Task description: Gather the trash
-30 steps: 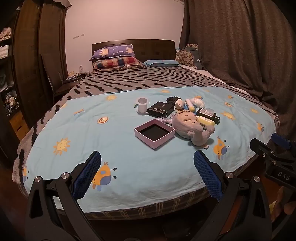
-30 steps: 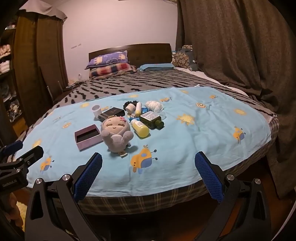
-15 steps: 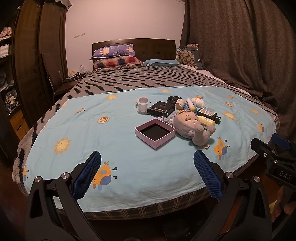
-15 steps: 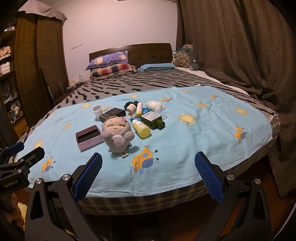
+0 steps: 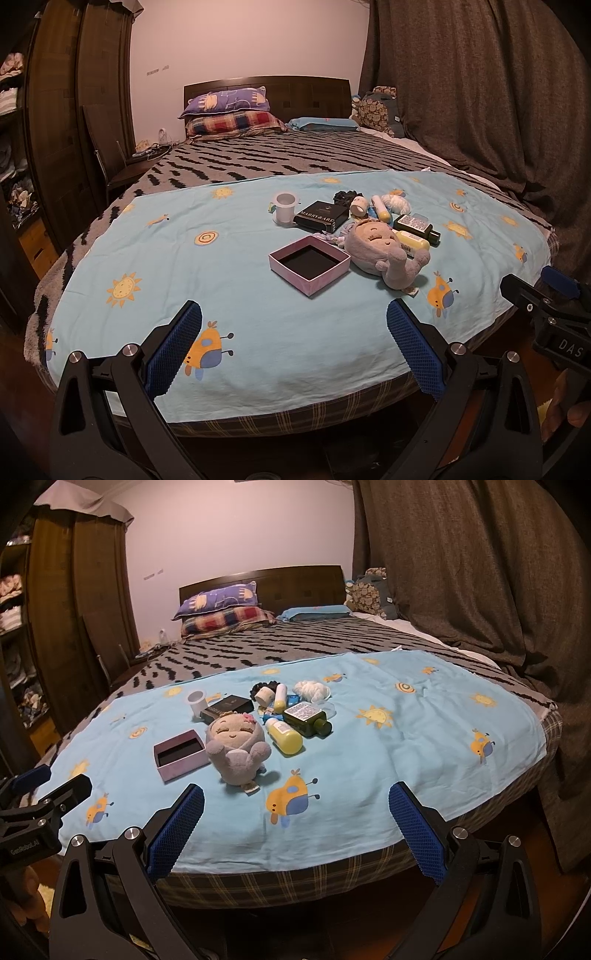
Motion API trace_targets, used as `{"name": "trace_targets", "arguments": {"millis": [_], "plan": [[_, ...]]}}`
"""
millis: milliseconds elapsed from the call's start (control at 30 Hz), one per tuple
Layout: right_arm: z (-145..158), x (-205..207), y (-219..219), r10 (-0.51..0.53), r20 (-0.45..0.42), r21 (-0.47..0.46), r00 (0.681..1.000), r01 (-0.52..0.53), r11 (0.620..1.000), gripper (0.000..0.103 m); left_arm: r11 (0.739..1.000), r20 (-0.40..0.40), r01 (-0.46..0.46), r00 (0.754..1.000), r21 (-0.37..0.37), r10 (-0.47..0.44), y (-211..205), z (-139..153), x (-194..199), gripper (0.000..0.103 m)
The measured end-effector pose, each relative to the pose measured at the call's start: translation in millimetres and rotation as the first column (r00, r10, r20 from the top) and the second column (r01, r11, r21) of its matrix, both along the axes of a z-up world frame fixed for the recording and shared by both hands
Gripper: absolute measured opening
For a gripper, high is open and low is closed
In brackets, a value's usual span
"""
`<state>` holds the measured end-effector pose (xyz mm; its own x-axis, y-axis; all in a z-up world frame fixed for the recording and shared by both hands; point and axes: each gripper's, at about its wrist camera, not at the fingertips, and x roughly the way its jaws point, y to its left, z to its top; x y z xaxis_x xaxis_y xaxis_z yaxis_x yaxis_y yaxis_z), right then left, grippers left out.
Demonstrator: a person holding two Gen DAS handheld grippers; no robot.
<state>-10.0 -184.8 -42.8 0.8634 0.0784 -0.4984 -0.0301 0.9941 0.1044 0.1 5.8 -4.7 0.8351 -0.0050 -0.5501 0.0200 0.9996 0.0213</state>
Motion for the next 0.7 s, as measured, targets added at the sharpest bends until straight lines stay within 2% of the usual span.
{"name": "trace_targets", "arguments": {"millis": [700], "plan": [[-2.1, 2.8, 2.0, 0.006, -0.005, 0.010, 1.000, -0.006, 1.000, 0.100, 1.000, -0.004, -0.007, 1.000, 0.001, 0.007, 4.2, -1.0, 2.6, 0.095]]}}
